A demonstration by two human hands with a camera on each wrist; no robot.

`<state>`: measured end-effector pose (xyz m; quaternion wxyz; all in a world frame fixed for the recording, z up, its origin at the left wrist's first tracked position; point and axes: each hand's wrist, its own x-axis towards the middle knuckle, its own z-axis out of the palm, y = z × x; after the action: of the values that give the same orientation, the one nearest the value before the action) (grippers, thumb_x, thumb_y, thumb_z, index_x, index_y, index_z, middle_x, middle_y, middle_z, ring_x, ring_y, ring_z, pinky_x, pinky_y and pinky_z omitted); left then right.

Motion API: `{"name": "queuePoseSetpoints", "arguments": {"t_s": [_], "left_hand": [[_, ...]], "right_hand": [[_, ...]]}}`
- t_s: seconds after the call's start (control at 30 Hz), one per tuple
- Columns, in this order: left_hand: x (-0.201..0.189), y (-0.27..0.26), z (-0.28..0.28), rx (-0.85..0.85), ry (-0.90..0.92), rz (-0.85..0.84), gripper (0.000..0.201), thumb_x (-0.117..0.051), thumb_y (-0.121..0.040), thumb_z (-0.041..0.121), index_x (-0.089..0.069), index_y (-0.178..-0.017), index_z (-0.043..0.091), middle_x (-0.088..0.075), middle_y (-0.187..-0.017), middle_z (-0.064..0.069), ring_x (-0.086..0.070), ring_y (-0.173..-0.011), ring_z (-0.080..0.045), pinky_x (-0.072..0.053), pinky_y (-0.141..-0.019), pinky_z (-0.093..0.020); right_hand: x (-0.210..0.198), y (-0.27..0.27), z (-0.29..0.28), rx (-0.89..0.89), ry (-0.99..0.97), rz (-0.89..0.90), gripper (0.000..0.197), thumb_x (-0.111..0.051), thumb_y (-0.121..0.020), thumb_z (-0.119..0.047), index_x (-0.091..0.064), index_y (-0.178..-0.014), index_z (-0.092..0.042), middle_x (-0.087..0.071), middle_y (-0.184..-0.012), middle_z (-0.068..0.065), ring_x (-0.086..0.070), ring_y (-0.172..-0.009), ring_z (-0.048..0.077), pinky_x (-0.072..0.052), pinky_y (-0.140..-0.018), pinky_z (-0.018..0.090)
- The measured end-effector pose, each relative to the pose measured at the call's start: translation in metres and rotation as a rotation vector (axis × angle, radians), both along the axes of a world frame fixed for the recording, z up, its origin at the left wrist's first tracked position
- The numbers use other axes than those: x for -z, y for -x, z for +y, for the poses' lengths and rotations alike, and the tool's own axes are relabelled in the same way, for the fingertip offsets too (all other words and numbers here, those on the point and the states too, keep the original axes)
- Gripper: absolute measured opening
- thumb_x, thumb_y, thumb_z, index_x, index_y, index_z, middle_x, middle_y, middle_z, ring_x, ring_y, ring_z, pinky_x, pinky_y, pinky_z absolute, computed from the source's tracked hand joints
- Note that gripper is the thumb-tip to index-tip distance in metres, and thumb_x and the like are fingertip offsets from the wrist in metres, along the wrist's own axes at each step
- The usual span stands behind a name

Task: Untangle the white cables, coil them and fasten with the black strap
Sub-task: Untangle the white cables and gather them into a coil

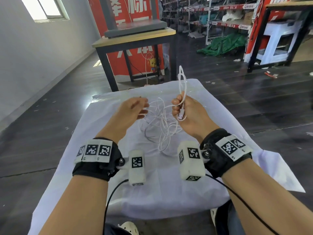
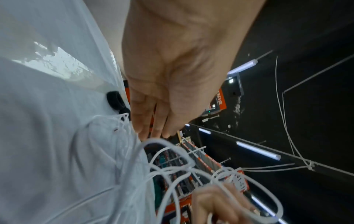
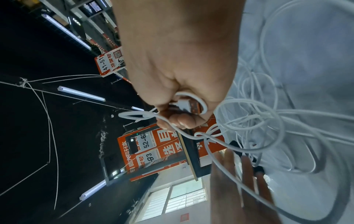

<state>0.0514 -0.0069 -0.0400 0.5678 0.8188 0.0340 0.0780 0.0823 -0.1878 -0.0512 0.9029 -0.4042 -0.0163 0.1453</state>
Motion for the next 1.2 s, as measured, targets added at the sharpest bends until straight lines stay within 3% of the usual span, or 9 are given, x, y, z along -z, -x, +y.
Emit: {"name": "queuePoseSetpoints", "arguments": {"t_s": [0.13, 0.4, 0.57, 0.67, 0.73, 0.83, 0.97, 1.1, 1.2], "left_hand": [[0.013, 0.003, -0.015, 0.215, -0.189, 0.181, 0.030, -0.049, -0.098, 0.016, -0.053, -0.128, 0.022, -0.062, -0.116, 0.002, -0.063, -0.088, -0.010, -0.050, -0.077, -0.023], [0.013, 0.004, -0.028, 0.420, -0.674, 0.364, 0.084, -0.067, -0.078, 0.058, -0.019, -0.146, 0.043, -0.050, -0.123, 0.006, -0.052, -0.113, -0.015, -0.040, -0.101, -0.032], [0.022, -0.004, -0.028, 0.451, -1.048, 0.456, 0.049, -0.073, -0.079, 0.033, -0.051, -0.122, 0.023, -0.058, -0.102, 0.003, -0.054, -0.089, -0.017, -0.043, -0.079, -0.028], [0.019, -0.010, -0.011, 0.264, -1.024, 0.356, 0.007, -0.060, -0.088, 0.014, -0.061, -0.091, 0.019, -0.063, -0.106, -0.007, -0.056, -0.082, -0.022, -0.043, -0.070, -0.026], [0.015, -0.012, 0.007, 0.010, -0.885, 0.235, 0.013, -0.052, -0.092, 0.012, -0.062, -0.086, 0.018, -0.063, -0.099, -0.009, -0.061, -0.085, -0.029, -0.046, -0.071, -0.029], [0.005, -0.008, 0.031, -0.332, -0.782, -0.016, 0.018, -0.048, -0.094, 0.008, -0.065, -0.099, 0.013, -0.064, -0.103, -0.014, -0.063, -0.087, -0.034, -0.052, -0.078, -0.036], [-0.001, 0.005, 0.045, -0.517, -0.797, -0.319, 0.032, -0.042, -0.089, -0.010, -0.063, -0.112, 0.001, -0.047, -0.116, -0.024, -0.048, -0.080, -0.028, -0.035, -0.075, -0.023], [0.015, 0.006, 0.044, -0.337, -0.867, 0.097, 0.047, -0.051, -0.091, 0.001, -0.046, -0.137, 0.010, -0.037, -0.131, -0.020, -0.049, -0.106, -0.036, -0.041, -0.086, -0.036], [0.007, 0.009, 0.030, -0.137, -0.955, 0.359, 0.074, -0.064, -0.086, 0.024, -0.025, -0.148, 0.026, -0.022, -0.151, -0.009, -0.023, -0.138, -0.031, -0.026, -0.109, -0.045]], "right_hand": [[-0.003, -0.001, -0.004, -0.033, -0.145, 0.018, 0.030, -0.033, -0.102, -0.013, -0.043, -0.075, -0.014, -0.047, -0.064, 0.001, -0.041, -0.051, 0.009, -0.039, -0.050, 0.016], [-0.007, -0.011, -0.016, 0.132, -0.433, 0.094, 0.028, -0.040, -0.102, -0.026, -0.051, -0.085, -0.008, -0.060, -0.065, 0.004, -0.053, -0.058, 0.012, -0.054, -0.060, 0.018], [-0.009, -0.008, -0.017, 0.257, -0.496, 0.084, 0.034, -0.036, -0.104, -0.026, -0.049, -0.078, -0.008, -0.066, -0.057, 0.005, -0.058, -0.053, 0.013, -0.055, -0.067, 0.021], [-0.006, -0.011, -0.019, 0.358, -0.467, 0.095, 0.038, -0.037, -0.104, -0.024, -0.049, -0.071, -0.008, -0.067, -0.060, 0.006, -0.058, -0.052, 0.012, -0.055, -0.067, 0.021], [-0.004, -0.013, -0.022, 0.430, -0.415, 0.125, 0.039, -0.035, -0.104, -0.023, -0.050, -0.071, -0.008, -0.066, -0.059, 0.003, -0.057, -0.050, 0.010, -0.054, -0.065, 0.019], [0.000, -0.013, -0.025, 0.530, -0.315, 0.204, 0.039, -0.033, -0.104, -0.021, -0.048, -0.070, -0.011, -0.059, -0.068, 0.001, -0.051, -0.052, 0.009, -0.047, -0.057, 0.015], [0.004, -0.011, -0.027, 0.623, -0.135, 0.276, 0.041, -0.028, -0.104, -0.016, -0.044, -0.066, -0.015, -0.053, -0.067, -0.002, -0.046, -0.040, 0.004, -0.035, -0.044, 0.013], [0.008, -0.010, -0.023, 0.569, -0.034, 0.294, 0.039, -0.028, -0.103, -0.011, -0.040, -0.065, -0.014, -0.054, -0.068, 0.001, -0.046, -0.048, 0.010, -0.037, -0.043, 0.015], [0.009, -0.009, -0.020, 0.509, -0.008, 0.292, 0.037, -0.031, -0.103, -0.012, -0.040, -0.066, -0.013, -0.054, -0.069, 0.004, -0.045, -0.047, 0.010, -0.036, -0.041, 0.015]]}}
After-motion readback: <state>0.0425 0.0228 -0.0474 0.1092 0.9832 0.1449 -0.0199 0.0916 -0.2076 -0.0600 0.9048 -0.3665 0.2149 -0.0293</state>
